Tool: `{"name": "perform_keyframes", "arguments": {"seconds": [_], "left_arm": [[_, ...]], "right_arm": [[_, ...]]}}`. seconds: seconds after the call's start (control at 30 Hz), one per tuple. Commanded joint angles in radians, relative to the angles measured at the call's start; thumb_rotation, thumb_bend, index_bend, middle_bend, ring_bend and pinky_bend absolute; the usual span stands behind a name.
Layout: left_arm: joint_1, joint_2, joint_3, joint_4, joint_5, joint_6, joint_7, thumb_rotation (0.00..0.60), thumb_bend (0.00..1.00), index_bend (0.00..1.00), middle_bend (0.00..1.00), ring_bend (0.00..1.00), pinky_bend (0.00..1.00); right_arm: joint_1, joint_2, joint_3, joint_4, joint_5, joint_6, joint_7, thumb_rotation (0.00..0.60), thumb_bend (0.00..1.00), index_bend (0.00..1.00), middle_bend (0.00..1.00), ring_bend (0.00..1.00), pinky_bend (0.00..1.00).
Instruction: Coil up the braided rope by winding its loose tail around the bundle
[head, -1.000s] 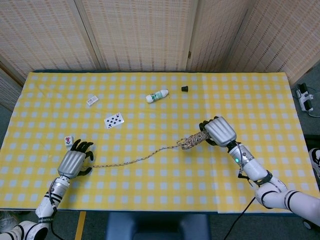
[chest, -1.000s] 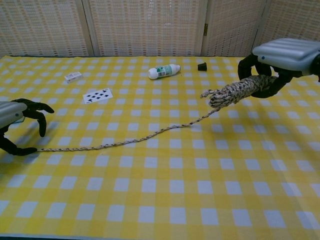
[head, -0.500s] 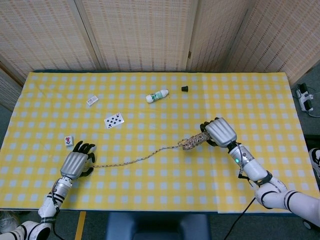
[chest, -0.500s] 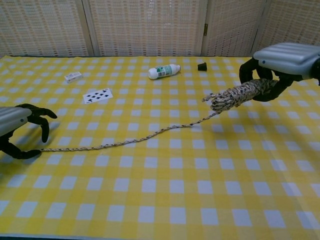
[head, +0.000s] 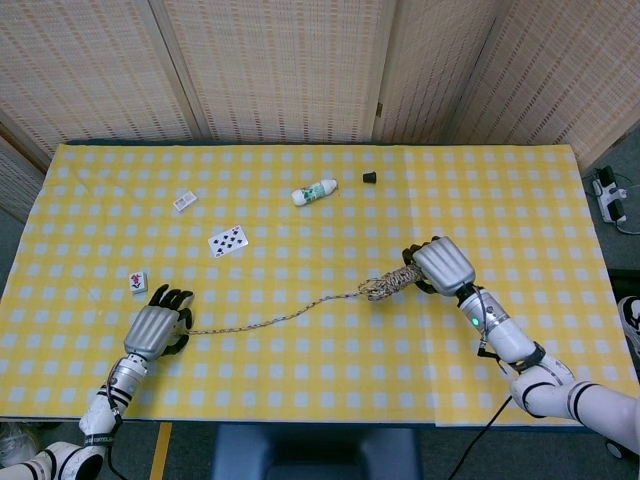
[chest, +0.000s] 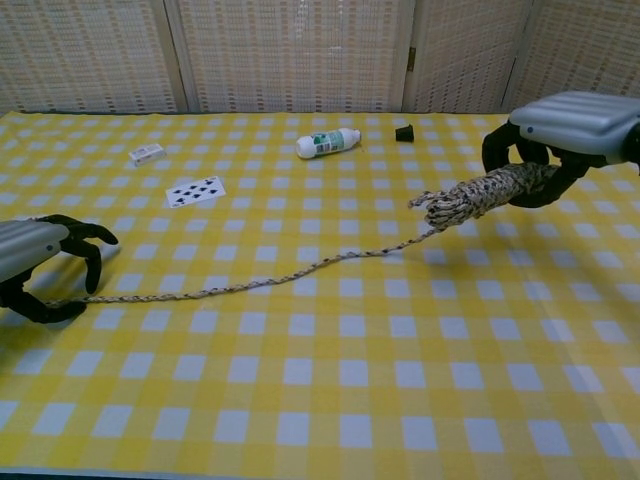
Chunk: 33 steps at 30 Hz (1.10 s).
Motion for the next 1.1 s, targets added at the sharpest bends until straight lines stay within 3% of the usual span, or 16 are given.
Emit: {"name": "perform_keyframes", "arguments": {"seconds": [0.03,0.77,1.1], "left_arm": [[-0.001,0.0,0.001,0.001,-0.002,-0.003,0.0,0.6,0.4,0.56,0.18,0.13,0.0],[-0.01,-0.006,0.001,0.016,0.016,0.005,-0.044,0.6,0.46,0.62,0.21,0.15,0.0],[-0.061,0.11,-0.065,-0.109,0.085,0.07,-0.115,0.6,0.52,0.62,0.3,0.25,0.04]], "right_arm": [[0.0,-0.002,0.0,0.002,0.0,0.0,0.0,0.6,0.49,0.7,0.59,0.59,0.51],[-0.01,-0.005,0.003,0.009,-0.017,0.03,0.041,0.6,0.49,0.7,0.59,0.6,0.51],[-0.018,0.043,-0.023,-0.125,-0.126,0.112,0.209,0.6,0.5,0.72,0.61,0.61,0.51]]}}
